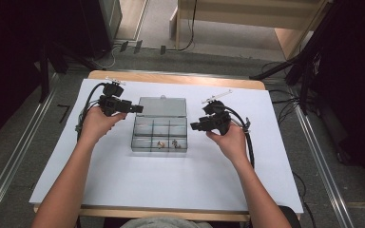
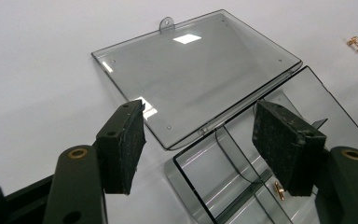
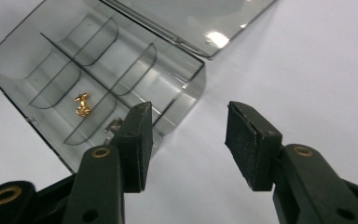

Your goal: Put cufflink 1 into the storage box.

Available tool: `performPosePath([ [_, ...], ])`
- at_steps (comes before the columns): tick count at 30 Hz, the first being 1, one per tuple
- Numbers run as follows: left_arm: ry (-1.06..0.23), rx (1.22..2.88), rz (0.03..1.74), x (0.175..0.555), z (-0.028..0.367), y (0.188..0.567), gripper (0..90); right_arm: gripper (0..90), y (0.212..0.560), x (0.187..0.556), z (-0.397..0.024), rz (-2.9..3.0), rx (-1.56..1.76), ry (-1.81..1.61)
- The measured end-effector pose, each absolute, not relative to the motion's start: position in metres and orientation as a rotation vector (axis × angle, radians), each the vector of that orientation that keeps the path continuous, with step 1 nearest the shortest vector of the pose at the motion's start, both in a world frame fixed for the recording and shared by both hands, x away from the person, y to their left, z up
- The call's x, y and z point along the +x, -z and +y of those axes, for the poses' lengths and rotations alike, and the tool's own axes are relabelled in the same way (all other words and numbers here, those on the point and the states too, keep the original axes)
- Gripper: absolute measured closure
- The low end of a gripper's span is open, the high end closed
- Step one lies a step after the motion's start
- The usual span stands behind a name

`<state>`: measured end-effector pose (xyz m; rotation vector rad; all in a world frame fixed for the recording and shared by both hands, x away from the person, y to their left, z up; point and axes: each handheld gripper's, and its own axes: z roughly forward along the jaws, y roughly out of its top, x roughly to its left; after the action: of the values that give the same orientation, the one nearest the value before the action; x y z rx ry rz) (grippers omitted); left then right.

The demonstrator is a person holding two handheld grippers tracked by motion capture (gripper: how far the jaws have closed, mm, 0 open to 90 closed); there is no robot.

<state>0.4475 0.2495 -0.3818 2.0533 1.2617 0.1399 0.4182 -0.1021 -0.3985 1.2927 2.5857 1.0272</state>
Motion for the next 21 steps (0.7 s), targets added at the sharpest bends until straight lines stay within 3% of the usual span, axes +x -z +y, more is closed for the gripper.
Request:
performPosePath([
  [21, -0.138, 2.039, 1.27, 0.448, 0.253, 0.381, 35.6, 54.4, 0.414, 0.439, -0.153, 2.471, 1.477, -0.976],
])
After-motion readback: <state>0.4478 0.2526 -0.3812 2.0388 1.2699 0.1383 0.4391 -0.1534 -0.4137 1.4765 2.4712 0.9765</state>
